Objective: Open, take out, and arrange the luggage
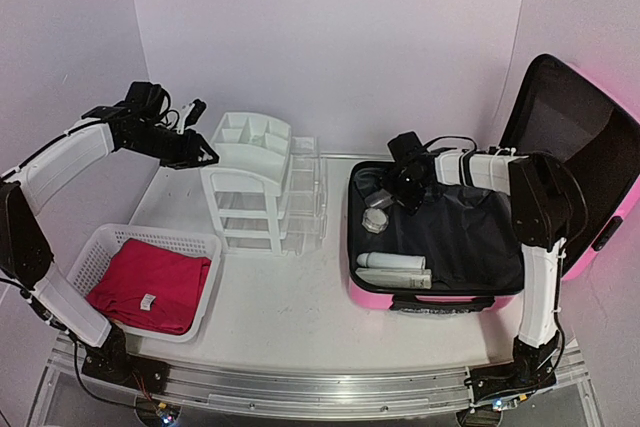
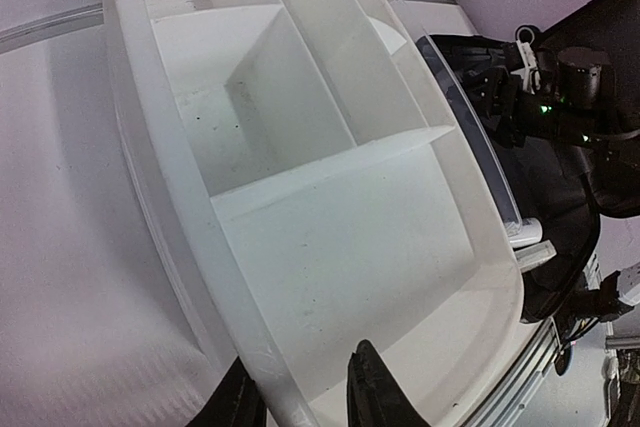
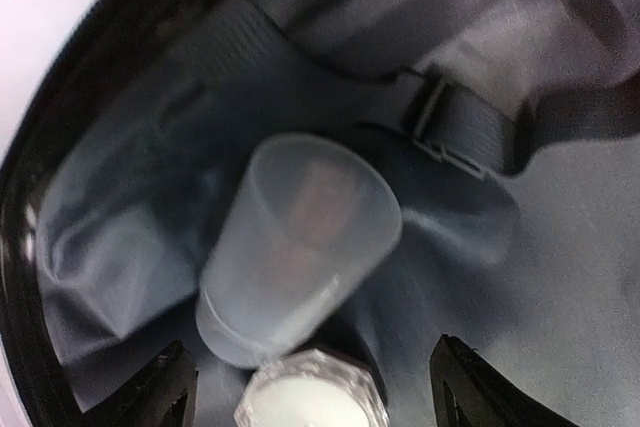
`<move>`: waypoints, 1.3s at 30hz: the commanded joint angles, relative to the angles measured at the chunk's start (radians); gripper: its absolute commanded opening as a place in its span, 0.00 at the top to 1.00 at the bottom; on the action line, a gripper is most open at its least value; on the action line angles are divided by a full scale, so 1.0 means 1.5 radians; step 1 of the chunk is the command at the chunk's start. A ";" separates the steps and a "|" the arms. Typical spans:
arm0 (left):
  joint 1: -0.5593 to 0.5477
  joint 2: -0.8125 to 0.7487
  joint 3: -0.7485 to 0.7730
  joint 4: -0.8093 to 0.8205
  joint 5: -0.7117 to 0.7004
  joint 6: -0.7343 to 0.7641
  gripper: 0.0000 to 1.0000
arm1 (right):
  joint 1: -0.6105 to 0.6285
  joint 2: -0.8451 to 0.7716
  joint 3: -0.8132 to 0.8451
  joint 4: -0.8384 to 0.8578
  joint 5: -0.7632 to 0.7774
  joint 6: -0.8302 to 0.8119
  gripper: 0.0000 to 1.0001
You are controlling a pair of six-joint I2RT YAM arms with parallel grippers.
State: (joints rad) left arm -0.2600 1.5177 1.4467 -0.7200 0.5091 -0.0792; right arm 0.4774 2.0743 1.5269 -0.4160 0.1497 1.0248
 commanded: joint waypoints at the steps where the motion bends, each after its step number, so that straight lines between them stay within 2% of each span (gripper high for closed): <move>1: -0.008 -0.028 -0.027 -0.027 0.014 0.015 0.72 | -0.003 0.030 0.054 0.053 0.047 0.027 0.19; 14: -0.008 -0.040 -0.036 -0.020 0.019 0.012 0.71 | -0.010 0.098 0.087 0.080 0.084 0.067 0.26; 22: -0.008 -0.043 -0.042 -0.015 0.022 0.010 0.71 | -0.016 0.085 0.067 0.107 0.072 0.076 0.47; 28: -0.008 -0.042 -0.042 -0.013 0.024 0.009 0.71 | -0.016 0.002 0.032 0.113 0.057 0.034 0.58; 34: -0.008 -0.039 -0.044 -0.012 0.025 0.008 0.71 | -0.016 -0.152 -0.074 0.145 0.027 -0.053 0.59; 37: -0.008 -0.039 -0.043 -0.012 0.029 0.007 0.71 | -0.016 -0.210 -0.106 0.167 -0.019 -0.130 0.61; 39: -0.008 -0.040 -0.043 -0.012 0.031 0.006 0.71 | -0.014 -0.227 -0.100 0.184 -0.095 -0.179 0.61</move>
State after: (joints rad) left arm -0.2630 1.4769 1.3979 -0.6975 0.5224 -0.0788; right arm 0.4580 1.8435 1.3720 -0.2497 0.1638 0.9314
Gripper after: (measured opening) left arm 0.295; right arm 0.528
